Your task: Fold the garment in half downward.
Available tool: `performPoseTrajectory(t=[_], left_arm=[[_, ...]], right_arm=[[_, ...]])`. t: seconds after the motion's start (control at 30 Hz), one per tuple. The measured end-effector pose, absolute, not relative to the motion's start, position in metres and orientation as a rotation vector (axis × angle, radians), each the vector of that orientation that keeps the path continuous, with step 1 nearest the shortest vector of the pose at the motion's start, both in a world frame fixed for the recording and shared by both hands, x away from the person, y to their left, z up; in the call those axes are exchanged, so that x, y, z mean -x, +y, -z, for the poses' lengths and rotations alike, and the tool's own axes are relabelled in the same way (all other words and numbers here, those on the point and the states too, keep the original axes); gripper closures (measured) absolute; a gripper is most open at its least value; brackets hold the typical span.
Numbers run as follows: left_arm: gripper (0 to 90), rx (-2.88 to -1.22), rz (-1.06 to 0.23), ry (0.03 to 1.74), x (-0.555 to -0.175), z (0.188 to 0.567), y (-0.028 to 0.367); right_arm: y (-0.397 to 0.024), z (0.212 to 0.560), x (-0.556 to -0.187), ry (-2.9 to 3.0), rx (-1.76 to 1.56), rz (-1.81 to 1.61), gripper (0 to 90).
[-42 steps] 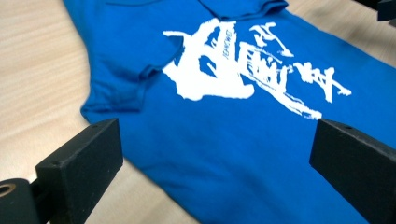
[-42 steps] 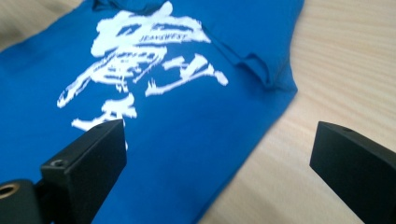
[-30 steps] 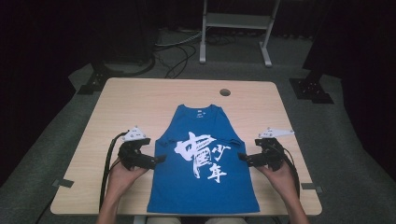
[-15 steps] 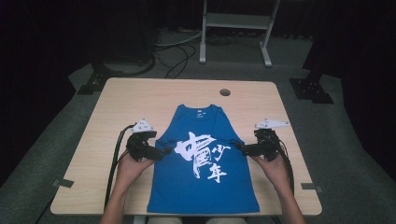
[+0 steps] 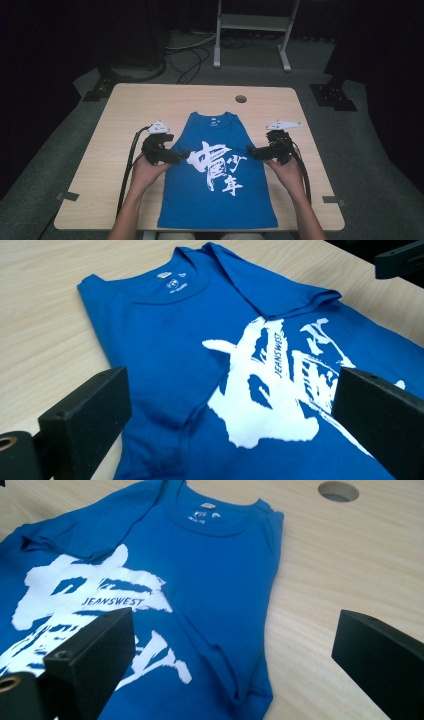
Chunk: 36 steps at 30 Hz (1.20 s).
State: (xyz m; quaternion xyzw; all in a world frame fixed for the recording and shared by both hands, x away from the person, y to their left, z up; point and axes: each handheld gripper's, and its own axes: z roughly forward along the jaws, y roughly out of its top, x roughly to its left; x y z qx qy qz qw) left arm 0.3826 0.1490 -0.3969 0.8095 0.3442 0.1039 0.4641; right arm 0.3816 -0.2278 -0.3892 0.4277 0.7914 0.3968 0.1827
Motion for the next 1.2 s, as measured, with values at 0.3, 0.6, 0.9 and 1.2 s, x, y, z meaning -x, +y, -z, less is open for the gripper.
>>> performPoseTrajectory(t=[0.3, 0.6, 0.9, 1.2], left_arm=[[2.2, -1.988, -0.248, 0.836, -0.393, 0.393, 0.143], [2.2, -1.985, -0.231, 0.832, -0.401, 0.389, 0.141], [2.2, -1.980, -0.230, 0.824, -0.410, 0.385, 0.140], [2.2, -1.987, -0.217, 0.826, -0.425, 0.383, 0.137]], right_arm=[[-0.223, 0.386, -0.394, 2.240, -1.204, -1.100, 3.8], [-0.220, 0.385, -0.405, 2.245, -1.211, -1.094, 3.8], [-0.211, 0.387, -0.415, 2.272, -1.196, -1.083, 3.8], [-0.201, 0.389, -0.429, 2.313, -1.185, -1.063, 4.3]])
